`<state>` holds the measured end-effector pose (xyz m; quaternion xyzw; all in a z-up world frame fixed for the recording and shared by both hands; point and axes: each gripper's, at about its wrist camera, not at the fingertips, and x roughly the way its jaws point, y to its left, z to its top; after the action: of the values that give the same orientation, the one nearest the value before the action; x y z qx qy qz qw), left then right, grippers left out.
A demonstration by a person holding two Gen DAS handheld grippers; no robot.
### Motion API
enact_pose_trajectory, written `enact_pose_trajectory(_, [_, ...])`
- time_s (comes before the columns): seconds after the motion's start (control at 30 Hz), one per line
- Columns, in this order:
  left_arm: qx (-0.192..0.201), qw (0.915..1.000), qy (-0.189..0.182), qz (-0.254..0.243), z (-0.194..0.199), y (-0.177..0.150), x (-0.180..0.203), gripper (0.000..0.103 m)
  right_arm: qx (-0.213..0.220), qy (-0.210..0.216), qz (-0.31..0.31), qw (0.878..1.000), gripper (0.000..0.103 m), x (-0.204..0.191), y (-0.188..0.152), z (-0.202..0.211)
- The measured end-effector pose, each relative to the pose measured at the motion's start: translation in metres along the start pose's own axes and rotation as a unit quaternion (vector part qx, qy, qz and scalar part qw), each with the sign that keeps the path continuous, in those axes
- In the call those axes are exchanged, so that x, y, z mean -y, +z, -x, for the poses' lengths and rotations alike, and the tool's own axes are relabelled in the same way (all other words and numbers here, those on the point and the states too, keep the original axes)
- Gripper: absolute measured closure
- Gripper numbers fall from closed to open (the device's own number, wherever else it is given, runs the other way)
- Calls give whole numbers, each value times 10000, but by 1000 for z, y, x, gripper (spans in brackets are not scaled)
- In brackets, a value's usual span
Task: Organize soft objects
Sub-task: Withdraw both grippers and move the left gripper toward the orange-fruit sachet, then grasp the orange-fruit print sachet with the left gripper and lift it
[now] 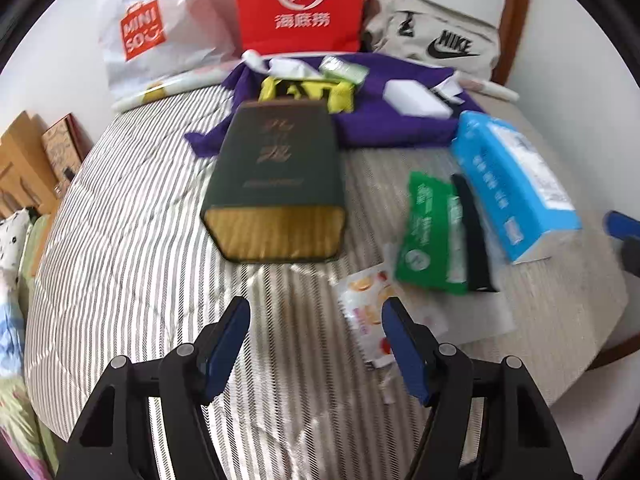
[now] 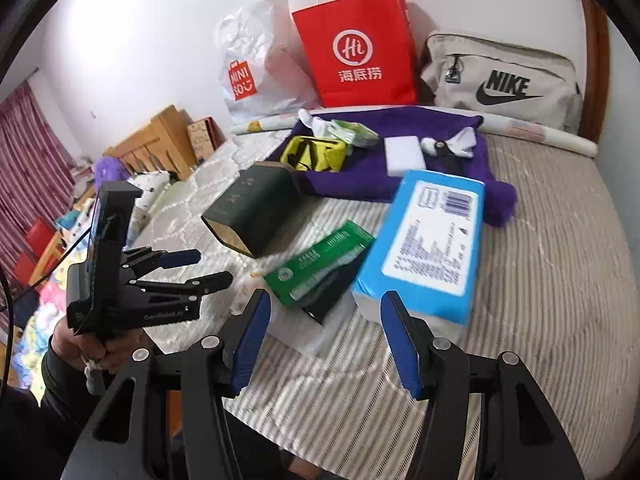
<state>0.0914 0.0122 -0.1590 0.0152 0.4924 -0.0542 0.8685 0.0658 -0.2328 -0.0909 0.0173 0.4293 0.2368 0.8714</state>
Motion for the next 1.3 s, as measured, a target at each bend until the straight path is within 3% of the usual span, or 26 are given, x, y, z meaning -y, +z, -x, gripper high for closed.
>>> enact_pose_trajectory(0.2, [-120,9997,53,-226,-25,-4,8,36,-120,-118,-163,9997,45,10,-14,-1])
enact_pose_trajectory(0.4, [-56,9972,-473,-576,-24,-10,29,33,-107,-185,-225,9995,45,15,-17,0])
enact_pose_trajectory(0.5, [-3,9955,-368,-873,-23,-15,44,31,-122,-179,-237,9995,45,16,-19,-1])
enact_pose_trajectory(0.63, [-67,9965,-335,-761,-26,-12,51,20,-213,-121,-275,9993,45,18,-22,-7])
enact_pose_trajectory(0.77, [57,9964,-316,-787,-27,-12,56,19,-298,-96,-227,9993,45,15,-26,-12])
enact_pose_trajectory(0.97, [321,9958,-335,-786,-20,-16,51,53,-392,-90,-187,9990,45,12,-33,-17])
enact_pose_trajectory(1.17, [352,9971,-450,-497,-13,-17,31,70,-439,-32,-144,9989,45,7,-37,-21])
enact_pose_trajectory(1.2, [399,9970,-452,-481,-9,-18,28,75,-449,-18,-131,9989,45,6,-37,-23])
enact_pose_trajectory(1.23, [433,9967,-494,-468,-4,-19,24,91,-455,-1,-124,9989,45,4,-38,-23])
enact_pose_trajectory(1.27, [377,9974,-415,-446,-2,-19,21,98,-461,21,-121,9989,45,3,-37,-25])
enact_pose_trajectory(1.3, [335,9978,-365,-444,-2,-20,18,98,-473,47,-115,9988,45,1,-38,-27])
